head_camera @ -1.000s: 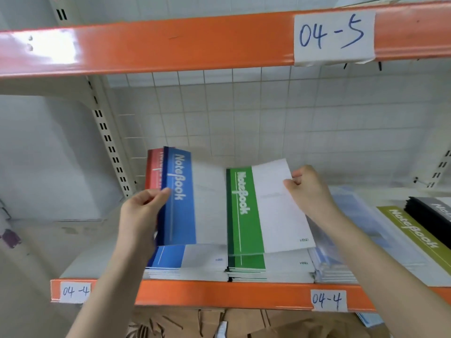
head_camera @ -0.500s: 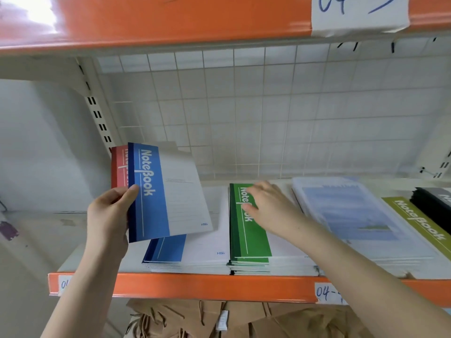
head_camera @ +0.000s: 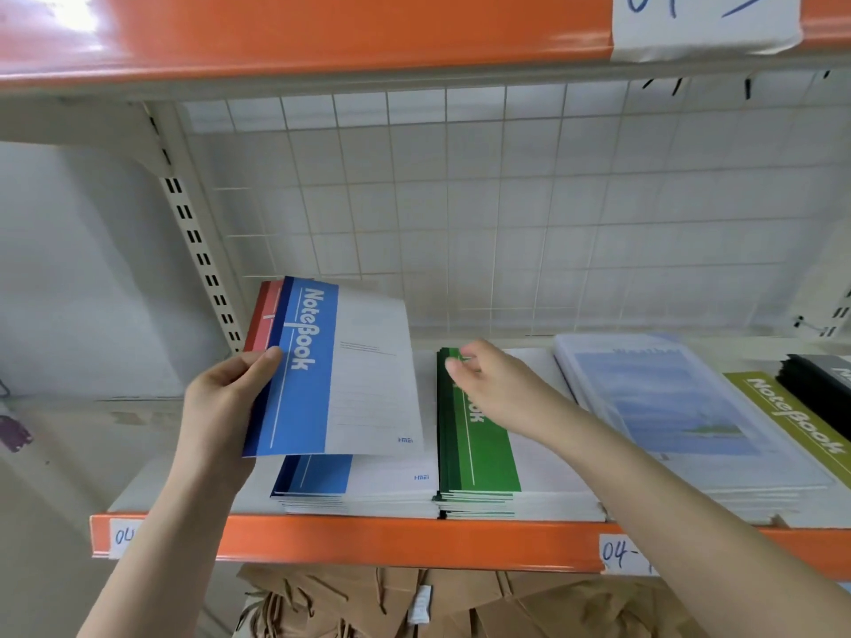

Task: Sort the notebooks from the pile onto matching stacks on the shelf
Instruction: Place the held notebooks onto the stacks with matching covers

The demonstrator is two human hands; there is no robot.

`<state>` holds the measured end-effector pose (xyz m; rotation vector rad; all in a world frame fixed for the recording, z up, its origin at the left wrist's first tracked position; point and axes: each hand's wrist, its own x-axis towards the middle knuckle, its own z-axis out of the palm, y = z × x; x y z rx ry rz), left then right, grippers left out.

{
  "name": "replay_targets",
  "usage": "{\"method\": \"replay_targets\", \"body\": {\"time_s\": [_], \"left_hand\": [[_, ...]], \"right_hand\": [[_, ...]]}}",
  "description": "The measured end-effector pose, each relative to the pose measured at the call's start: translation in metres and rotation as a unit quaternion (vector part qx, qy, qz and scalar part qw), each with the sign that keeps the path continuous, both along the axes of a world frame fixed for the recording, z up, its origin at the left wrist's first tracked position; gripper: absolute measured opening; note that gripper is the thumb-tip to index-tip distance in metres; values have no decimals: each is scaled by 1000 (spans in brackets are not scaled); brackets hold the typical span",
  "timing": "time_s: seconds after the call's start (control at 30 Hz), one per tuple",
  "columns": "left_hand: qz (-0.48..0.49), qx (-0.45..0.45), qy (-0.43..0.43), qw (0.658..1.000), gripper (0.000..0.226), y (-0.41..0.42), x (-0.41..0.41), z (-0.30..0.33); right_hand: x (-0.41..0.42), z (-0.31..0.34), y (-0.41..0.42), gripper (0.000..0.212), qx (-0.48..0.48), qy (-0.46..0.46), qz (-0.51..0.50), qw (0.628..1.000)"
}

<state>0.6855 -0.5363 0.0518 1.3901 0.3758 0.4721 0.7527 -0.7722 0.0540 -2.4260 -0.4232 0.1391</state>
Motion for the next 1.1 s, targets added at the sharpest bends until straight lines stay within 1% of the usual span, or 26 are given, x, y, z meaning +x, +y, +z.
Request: {"method": "replay_targets", "body": {"time_s": [0.03,0.07,0.1,0.13,0.17,0.2,0.27,0.33,0.4,0.5,0.6,0.73,0.83,0.93,1.0,1.03,1.1], "left_hand": [[-2,-7,-1,1000,18,-2,0,-1],[-7,-12,-2,1000,19,-5,-1,-2],[-13,-13,-4,1000,20,-8,-1,-4],[-19,-11,-4,1000,21,-11,-2,-4],[-22,0,-3,1000,21,-12,-1,-5],[-16,18,-5,1000,22,-12,-1,-6],[18,97,-16,995,17,-4,1,-9],[61,176,-19,982,10,12,0,-12],[93,188,-27,977,21,27,-4,-12],[147,185,-58,970,27,43,-11,-8],[213,197,-87,953,25,54,-15,-8],[270,186,-137,935,19,53,-24,-2],[261,180,-159,935,21,45,-27,-1],[228,178,-161,944,28,32,-25,-6],[210,175,-164,948,34,21,-24,-9],[207,176,-170,947,35,17,-23,-10],[212,177,-187,943,34,11,-22,-13]], "right_hand": [[0,4,6,56,89,53,-10,995],[1,7,12,60,182,120,-16,976],[1,9,17,64,264,178,-19,948],[2,9,23,65,314,211,-20,925],[3,8,27,63,323,210,-19,923],[5,6,29,62,294,182,-18,938],[8,5,33,59,212,105,-20,971],[11,3,33,52,150,48,-18,987],[10,-1,33,46,57,5,-9,998],[5,-13,35,38,-80,-62,12,995],[2,-21,40,31,-171,-138,23,975],[4,-24,45,8,-215,-169,40,961],[4,-25,47,12,-224,-178,33,958],[0,-22,50,10,-222,-215,34,951],[0,-20,52,18,-191,-247,46,949],[-1,-20,53,25,-173,-247,67,951],[-3,-21,54,37,-167,-205,133,955]]}}
